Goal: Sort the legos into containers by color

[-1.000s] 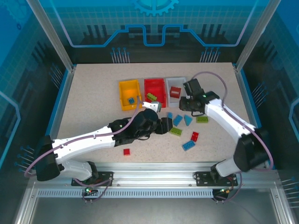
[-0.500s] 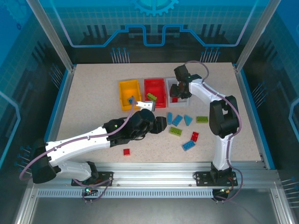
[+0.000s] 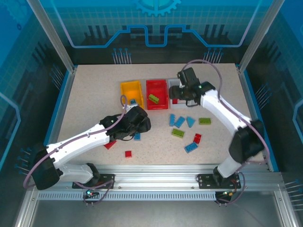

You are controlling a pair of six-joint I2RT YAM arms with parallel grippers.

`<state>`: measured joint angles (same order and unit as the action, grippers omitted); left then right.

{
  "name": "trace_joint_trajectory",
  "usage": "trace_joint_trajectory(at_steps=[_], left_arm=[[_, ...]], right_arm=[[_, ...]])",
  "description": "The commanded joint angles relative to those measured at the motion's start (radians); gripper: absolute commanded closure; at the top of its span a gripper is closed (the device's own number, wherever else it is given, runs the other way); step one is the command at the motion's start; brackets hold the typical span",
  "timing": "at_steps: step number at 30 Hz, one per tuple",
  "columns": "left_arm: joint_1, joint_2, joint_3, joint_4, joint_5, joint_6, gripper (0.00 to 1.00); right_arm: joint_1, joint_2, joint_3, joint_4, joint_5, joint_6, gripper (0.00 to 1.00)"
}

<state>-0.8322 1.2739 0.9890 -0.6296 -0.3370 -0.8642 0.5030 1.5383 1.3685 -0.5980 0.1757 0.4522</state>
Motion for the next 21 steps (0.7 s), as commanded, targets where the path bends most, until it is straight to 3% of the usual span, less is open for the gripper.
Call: trace_joint_trajectory(at_steps=[1, 5, 9, 14, 18, 21], left_arm=[[0.027, 0.059, -0.042, -0.064, 0.067, 0.026, 0.34], [0.068, 0.148, -0.066, -0.005, 0.133, 0.089, 0.31], [0.127, 0.232, -0.086, 0.083, 0.223, 0.156, 0.29], [0.161, 0.339, -0.073, 0.133, 0.233, 0.224, 0.31], [0.167, 0.411, -0.058, 0.133, 0.197, 0.241, 0.41], [0.165, 0.403, -0.068, 0.159, 0.17, 0.243, 0.63]], right_arm=[[0.105, -0.14, -0.196, 0.081, -0.048, -0.017, 0.32], [0.264, -0.369, -0.459, 0.258, -0.147, -0.007, 0.28], [0.437, -0.585, -0.676, 0.324, -0.066, 0.055, 0.23], [0.553, -0.686, -0.777, 0.284, 0.005, 0.163, 0.23], [0.595, -0.701, -0.77, 0.242, 0.057, 0.194, 0.23], [0.599, -0.698, -0.755, 0.24, 0.07, 0.192, 0.24]])
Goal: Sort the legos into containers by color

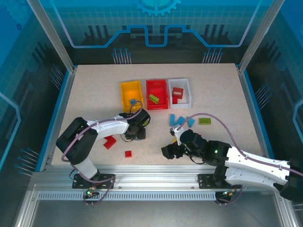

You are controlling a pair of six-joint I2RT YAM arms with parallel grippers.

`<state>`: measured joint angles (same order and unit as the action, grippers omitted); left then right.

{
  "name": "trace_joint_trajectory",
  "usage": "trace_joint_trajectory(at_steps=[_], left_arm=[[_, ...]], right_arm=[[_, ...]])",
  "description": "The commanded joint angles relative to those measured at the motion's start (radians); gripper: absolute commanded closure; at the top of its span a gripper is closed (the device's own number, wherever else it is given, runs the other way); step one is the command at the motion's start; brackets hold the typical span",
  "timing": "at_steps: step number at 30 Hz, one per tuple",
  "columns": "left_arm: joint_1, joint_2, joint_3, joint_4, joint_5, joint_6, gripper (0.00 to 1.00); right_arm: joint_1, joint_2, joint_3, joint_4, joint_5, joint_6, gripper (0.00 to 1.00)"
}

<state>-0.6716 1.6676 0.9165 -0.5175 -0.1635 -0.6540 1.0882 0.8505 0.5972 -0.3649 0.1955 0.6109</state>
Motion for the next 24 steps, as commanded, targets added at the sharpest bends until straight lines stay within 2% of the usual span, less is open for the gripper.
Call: trace_joint_trajectory(at_steps=[1, 6, 10, 15, 24], left_arm=[[0.004, -0.008, 0.002, 0.051, -0.007, 0.034, 0.69], [0.006, -0.11, 0.075, -0.031, -0.043, 0.051, 0.72], [0.093, -0.107, 0.211, -0.109, -0.019, 0.093, 0.72], [0.192, 0.018, 0.432, -0.168, -0.018, 0.174, 0.72], [0.322, 0.34, 0.822, -0.255, -0.073, 0.242, 0.72]], right_arm=[[0.013, -0.007, 0.021, 0.007, 0.053, 0.03, 0.24], [0.011, 0.035, 0.06, 0.007, 0.093, 0.021, 0.25], [-0.002, 0.069, 0.1, 0.033, 0.172, 0.021, 0.24], [-0.06, 0.104, 0.138, 0.108, 0.208, -0.006, 0.24], [-0.162, 0.193, 0.214, 0.181, 0.162, -0.057, 0.23]])
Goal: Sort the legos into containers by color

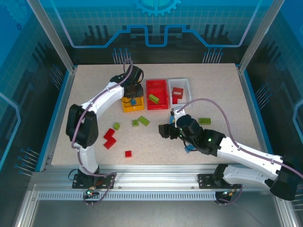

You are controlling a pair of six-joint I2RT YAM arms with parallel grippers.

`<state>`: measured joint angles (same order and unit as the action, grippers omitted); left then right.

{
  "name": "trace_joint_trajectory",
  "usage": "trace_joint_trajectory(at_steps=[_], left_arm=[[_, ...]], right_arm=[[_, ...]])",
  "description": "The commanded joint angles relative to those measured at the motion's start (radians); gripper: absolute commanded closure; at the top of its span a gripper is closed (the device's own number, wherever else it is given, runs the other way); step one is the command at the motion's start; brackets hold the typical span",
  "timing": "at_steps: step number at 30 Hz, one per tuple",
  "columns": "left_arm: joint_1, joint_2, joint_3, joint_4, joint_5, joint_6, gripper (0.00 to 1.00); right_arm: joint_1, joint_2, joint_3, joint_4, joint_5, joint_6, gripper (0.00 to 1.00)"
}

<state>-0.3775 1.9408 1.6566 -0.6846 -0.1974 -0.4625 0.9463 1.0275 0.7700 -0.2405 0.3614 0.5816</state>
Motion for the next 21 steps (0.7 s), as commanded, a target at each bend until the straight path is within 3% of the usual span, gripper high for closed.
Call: trace_joint_trajectory(at_steps=[1, 8, 12, 14, 17, 21], left_arm=[[0.035, 0.097, 0.113, -0.096, -0.053, 0.055, 0.72], [0.076, 0.244, 0.249, -0.139, -0.064, 0.054, 0.66], [0.087, 0.275, 0.264, -0.151, -0.044, 0.048, 0.53], [0.086, 0.266, 0.262, -0.15, -0.029, 0.049, 0.46], [0.081, 0.202, 0.231, -0.128, -0.009, 0.047, 0.46], [0.057, 0.075, 0.186, -0.094, 0.021, 0.036, 0.44]], right_arm=[[-0.028, 0.024, 0.048, 0.063, -0.01, -0.029, 0.23], [-0.065, 0.054, 0.067, 0.093, -0.049, -0.018, 0.23], [-0.078, 0.053, 0.075, 0.076, -0.055, -0.016, 0.23], [-0.087, 0.047, 0.079, 0.059, -0.056, -0.017, 0.23], [-0.094, 0.033, 0.081, 0.025, -0.036, -0.025, 0.23], [-0.123, 0.019, 0.104, -0.16, 0.067, 0.06, 0.25]])
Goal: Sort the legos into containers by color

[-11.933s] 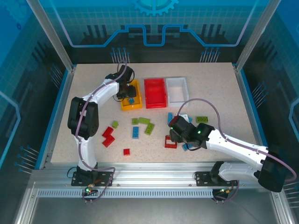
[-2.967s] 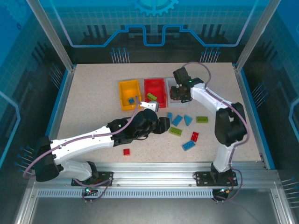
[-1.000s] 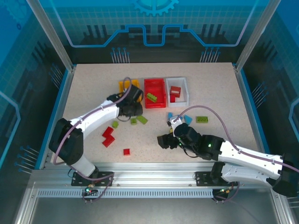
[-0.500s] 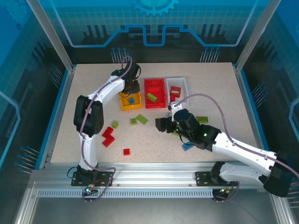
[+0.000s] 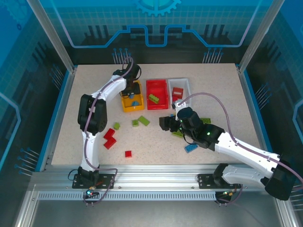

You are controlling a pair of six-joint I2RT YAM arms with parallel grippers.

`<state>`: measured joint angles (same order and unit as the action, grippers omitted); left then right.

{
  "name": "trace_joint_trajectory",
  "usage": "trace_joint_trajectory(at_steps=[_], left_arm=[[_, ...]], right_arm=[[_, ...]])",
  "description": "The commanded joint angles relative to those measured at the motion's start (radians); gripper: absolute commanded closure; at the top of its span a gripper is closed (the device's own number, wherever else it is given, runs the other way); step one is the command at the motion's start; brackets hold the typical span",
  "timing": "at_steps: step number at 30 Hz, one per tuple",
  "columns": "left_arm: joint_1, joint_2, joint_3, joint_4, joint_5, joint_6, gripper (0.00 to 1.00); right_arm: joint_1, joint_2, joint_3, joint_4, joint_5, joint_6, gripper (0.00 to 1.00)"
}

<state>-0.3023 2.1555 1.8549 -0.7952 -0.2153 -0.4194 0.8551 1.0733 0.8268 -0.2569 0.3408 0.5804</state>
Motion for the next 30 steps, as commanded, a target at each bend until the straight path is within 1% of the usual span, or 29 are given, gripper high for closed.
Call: trace_joint_trajectory(at_steps=[1, 3, 5, 7, 8, 9, 12, 15, 19, 22, 25, 30], left_arm=[[-0.025, -0.169, -0.024, 0.022, 0.054, -0.011, 0.43], [-0.059, -0.264, -0.094, 0.072, 0.102, -0.013, 0.41], [-0.104, -0.361, -0.189, 0.134, 0.14, -0.01, 0.39], [-0.154, -0.47, -0.306, 0.21, 0.173, -0.029, 0.37], [-0.184, -0.532, -0.389, 0.263, 0.194, -0.054, 0.37], [-0.212, -0.603, -0.474, 0.324, 0.213, -0.085, 0.36], [-0.311, -0.767, -0.692, 0.463, 0.233, -0.159, 0.34], [-0.415, -0.874, -0.849, 0.567, 0.27, -0.245, 0.33], [-0.589, -0.952, -0.982, 0.639, 0.201, -0.315, 0.34], [-0.687, -0.955, -1.028, 0.666, 0.164, -0.352, 0.34], [-0.737, -0.933, -1.04, 0.661, 0.143, -0.377, 0.34], [-0.765, -0.935, -1.027, 0.68, 0.107, -0.373, 0.34]], right_arm=[[-0.047, -0.026, 0.046, -0.206, 0.111, 0.1, 0.26], [-0.093, -0.009, 0.086, -0.381, 0.149, 0.217, 0.28], [-0.139, 0.011, 0.081, -0.472, 0.133, 0.254, 0.31], [-0.187, 0.03, 0.061, -0.533, 0.116, 0.277, 0.31], [-0.224, 0.041, 0.058, -0.548, 0.085, 0.28, 0.3], [-0.265, 0.053, 0.021, -0.554, 0.039, 0.274, 0.29], [-0.354, 0.096, -0.018, -0.543, -0.06, 0.244, 0.27], [-0.421, 0.149, -0.058, -0.509, -0.124, 0.222, 0.23], [-0.491, 0.205, -0.11, -0.43, -0.196, 0.201, 0.24], [-0.504, 0.225, -0.118, -0.385, -0.211, 0.193, 0.25], [-0.508, 0.251, -0.114, -0.376, -0.211, 0.201, 0.29], [-0.51, 0.296, -0.14, -0.35, -0.221, 0.223, 0.38]])
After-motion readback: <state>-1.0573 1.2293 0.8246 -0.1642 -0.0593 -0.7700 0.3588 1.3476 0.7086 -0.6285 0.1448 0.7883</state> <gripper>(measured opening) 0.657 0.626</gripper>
